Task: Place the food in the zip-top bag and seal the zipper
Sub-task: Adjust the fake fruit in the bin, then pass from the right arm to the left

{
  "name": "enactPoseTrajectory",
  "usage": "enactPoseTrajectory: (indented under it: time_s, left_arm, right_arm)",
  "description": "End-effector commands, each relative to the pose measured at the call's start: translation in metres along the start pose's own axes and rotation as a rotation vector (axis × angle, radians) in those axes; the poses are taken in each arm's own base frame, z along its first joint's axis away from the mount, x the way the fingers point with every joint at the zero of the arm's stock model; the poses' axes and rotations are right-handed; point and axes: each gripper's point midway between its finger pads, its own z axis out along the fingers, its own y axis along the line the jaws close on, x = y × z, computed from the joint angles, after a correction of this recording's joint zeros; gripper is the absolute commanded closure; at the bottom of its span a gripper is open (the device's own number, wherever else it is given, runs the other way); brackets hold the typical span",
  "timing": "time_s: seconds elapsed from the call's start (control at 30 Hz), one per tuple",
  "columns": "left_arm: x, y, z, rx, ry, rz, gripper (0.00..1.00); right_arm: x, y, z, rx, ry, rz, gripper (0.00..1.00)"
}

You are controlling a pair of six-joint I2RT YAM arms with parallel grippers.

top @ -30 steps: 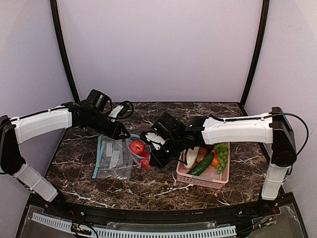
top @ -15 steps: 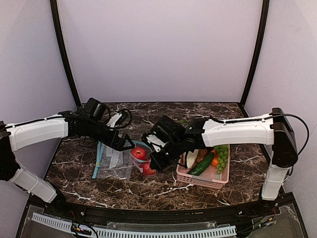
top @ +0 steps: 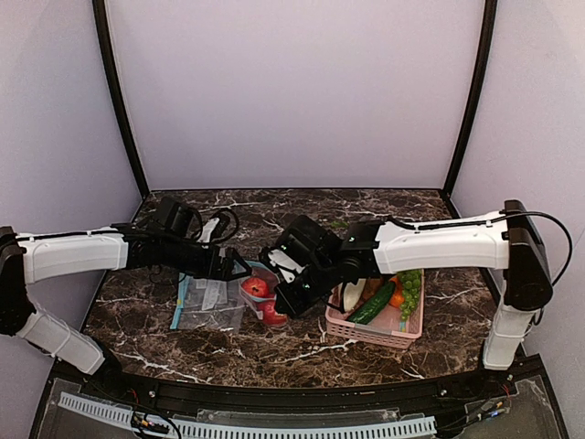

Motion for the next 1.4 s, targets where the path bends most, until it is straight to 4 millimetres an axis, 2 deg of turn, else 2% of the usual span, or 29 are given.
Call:
enactPoseTrajectory:
  time_s: [0.0, 0.33, 0.57, 0.67, 0.8, 0.87, 1.03, 1.27, 1.37]
  left_arm:
    - [-0.008, -0.005, 0.005, 0.029, -0.022, -0.036, 0.01]
    - [0.012, 0.012, 0.019, -0.052, 0.071, -0.024, 0.03]
    - [-0.015, 0.0, -0.009, -0.09, -0.006, 0.055, 0.01]
    - [-0.022, 0.001, -0.017, -0.125, -0.004, 0.111, 0.01]
    - [-0.022, -0.002, -0.016, -0.089, 0.034, 0.151, 0.18]
    - [-0.017, -0.009, -0.013, -0.036, 0.071, 0.172, 0.23]
    - [-0.007, -0.005, -0.007, -0.034, 0.155, 0.196, 0.31]
    - [-0.014, 0.007, -0.003, -0.082, 0.155, 0.201, 0.45]
    - [-0.018, 0.01, -0.002, -0.09, 0.15, 0.206, 0.47]
  right_arm:
    - [-0.006, 0.007, -0.003, -0.008, -0.045, -0.008, 1.0]
    - [-0.005, 0.012, 0.004, -0.018, -0.044, -0.012, 1.0]
    - [-0.005, 0.011, 0.0, -0.011, -0.053, -0.009, 1.0]
    - [-0.005, 0.01, -0.001, -0.008, -0.055, -0.007, 1.0]
    - [-0.006, 0.011, -0.001, -0.013, -0.059, -0.006, 1.0]
    - [-0.007, 0.012, -0.002, -0.014, -0.061, -0.007, 1.0]
    - [-0.008, 0.012, -0.004, -0.014, -0.068, -0.01, 1.0]
    - [-0.006, 0.013, -0.004, -0.019, -0.063, -0.009, 1.0]
    - [-0.006, 0.013, -0.003, -0.02, -0.062, -0.009, 1.0]
